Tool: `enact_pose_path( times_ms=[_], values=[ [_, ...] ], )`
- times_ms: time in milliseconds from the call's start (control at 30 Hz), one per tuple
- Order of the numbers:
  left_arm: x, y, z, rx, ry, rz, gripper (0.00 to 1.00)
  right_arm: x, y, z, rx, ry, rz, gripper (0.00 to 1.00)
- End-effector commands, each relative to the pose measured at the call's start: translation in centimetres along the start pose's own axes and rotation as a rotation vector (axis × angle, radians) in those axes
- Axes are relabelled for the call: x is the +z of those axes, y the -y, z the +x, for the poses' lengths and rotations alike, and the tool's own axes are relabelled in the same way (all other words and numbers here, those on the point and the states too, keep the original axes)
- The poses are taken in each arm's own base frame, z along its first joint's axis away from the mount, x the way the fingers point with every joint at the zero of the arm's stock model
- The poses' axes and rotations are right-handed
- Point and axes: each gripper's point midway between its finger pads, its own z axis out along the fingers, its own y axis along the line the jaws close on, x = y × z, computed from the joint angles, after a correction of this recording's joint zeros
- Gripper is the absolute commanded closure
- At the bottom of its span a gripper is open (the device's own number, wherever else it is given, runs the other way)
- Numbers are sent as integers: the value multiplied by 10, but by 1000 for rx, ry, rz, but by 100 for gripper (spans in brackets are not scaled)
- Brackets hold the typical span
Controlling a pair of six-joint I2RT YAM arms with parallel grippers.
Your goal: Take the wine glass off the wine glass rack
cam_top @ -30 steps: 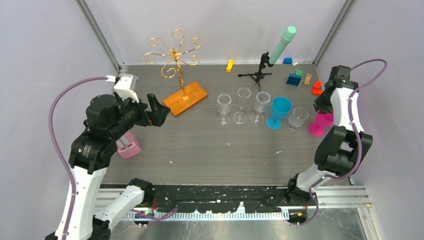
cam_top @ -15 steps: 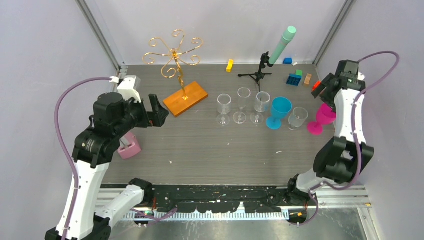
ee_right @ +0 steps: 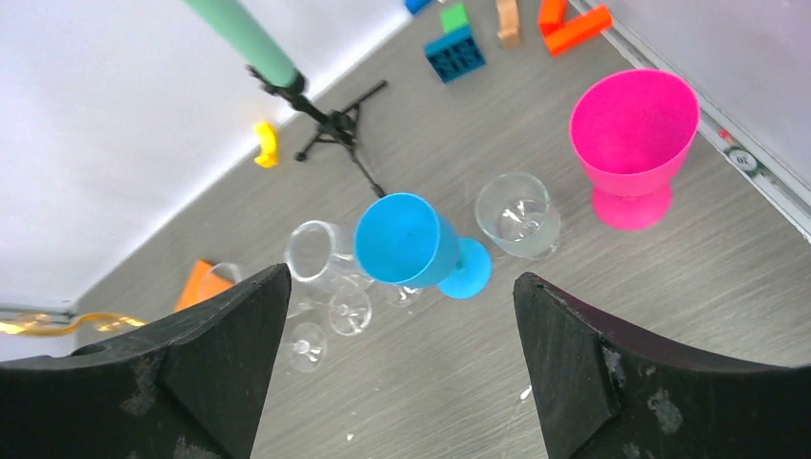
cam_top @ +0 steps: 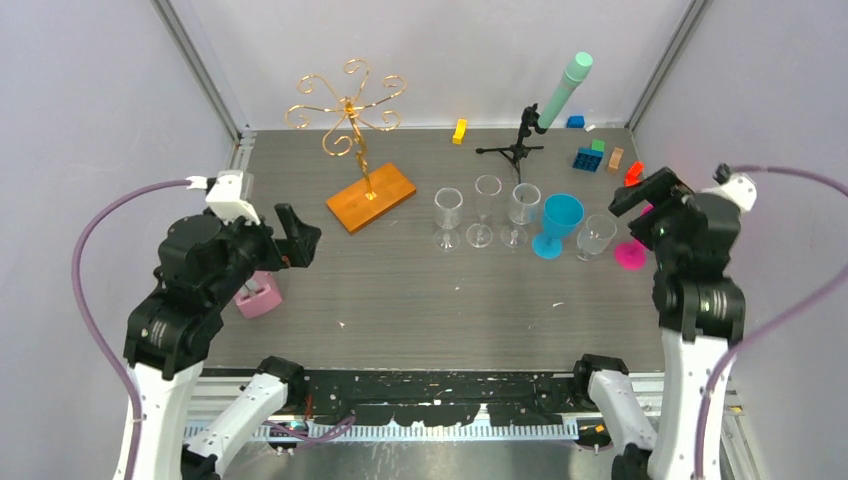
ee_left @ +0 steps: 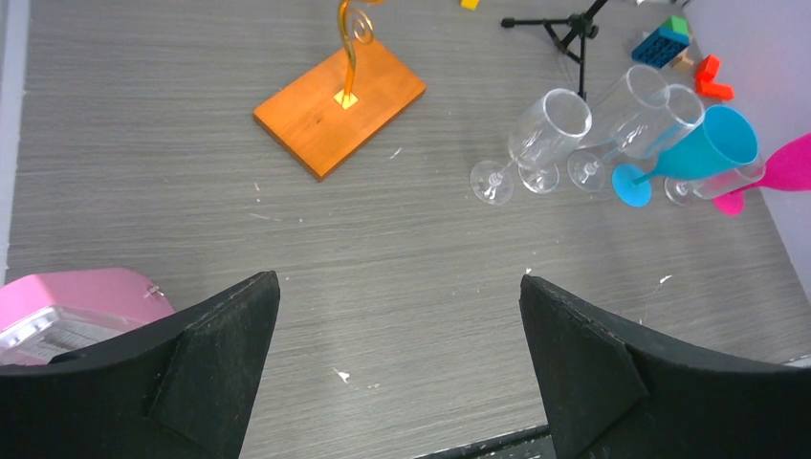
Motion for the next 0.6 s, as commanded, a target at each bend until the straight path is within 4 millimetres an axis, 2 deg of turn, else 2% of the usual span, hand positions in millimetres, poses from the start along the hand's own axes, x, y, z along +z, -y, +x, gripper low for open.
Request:
enact_pose_path(
  times_ms=[0, 33, 167, 333, 467, 567],
  values=[
    [-30, -1, -27, -11, 138, -8, 0, -56, -15, -22, 49, 172, -157, 8],
    [-35, -1, -30, -12, 157, -8, 0, -75, -10, -26, 57, 233, -169, 8],
    [-49, -3, -35, -18, 206, -15, 0, -116, 16, -32, 93, 395, -142, 8],
    [-58, -3, -39, -28, 258, -6, 0, -147, 36, -30, 100, 504, -132, 7],
    [-62, -1, -42, -26, 264, 3, 0, -153, 42, -33, 101, 541, -118, 7],
    [-62, -3, -43, -22, 263, -5, 0, -149, 40, -31, 102, 525, -121, 7]
  ],
)
